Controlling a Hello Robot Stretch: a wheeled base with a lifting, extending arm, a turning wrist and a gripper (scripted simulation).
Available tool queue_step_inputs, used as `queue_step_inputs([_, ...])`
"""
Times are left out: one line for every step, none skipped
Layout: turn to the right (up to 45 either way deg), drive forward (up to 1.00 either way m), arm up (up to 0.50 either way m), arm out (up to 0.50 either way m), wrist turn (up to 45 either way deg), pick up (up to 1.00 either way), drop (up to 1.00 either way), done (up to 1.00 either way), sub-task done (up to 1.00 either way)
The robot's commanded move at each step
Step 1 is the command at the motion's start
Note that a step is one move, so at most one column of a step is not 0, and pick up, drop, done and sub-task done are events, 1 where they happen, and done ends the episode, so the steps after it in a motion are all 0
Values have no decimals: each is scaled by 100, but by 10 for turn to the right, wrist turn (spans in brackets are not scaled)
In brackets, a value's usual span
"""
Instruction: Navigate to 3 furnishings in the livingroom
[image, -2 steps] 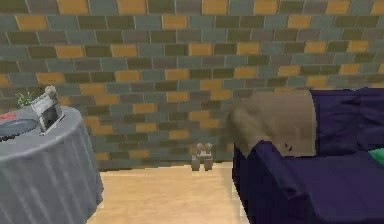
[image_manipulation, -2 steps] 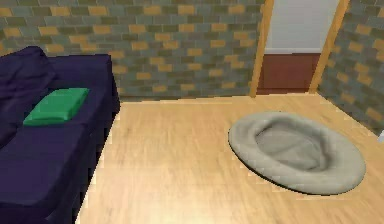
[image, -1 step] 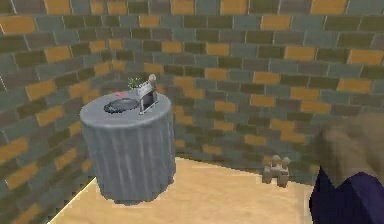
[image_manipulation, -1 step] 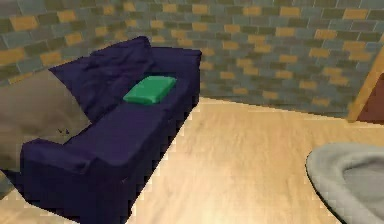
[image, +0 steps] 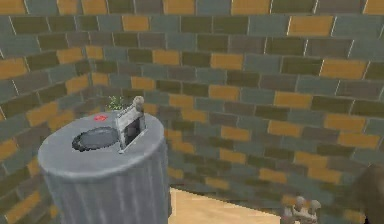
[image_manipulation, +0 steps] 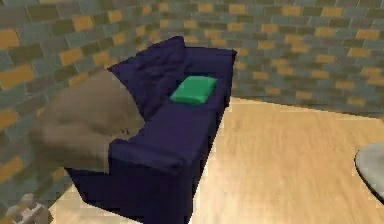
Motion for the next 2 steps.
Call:
queue_step_inputs([-240, 0, 0, 0, 0, 0, 0, 0, 0])
queue_step_inputs([0, 0, 0, 0, 0, 0, 0, 100, 0])
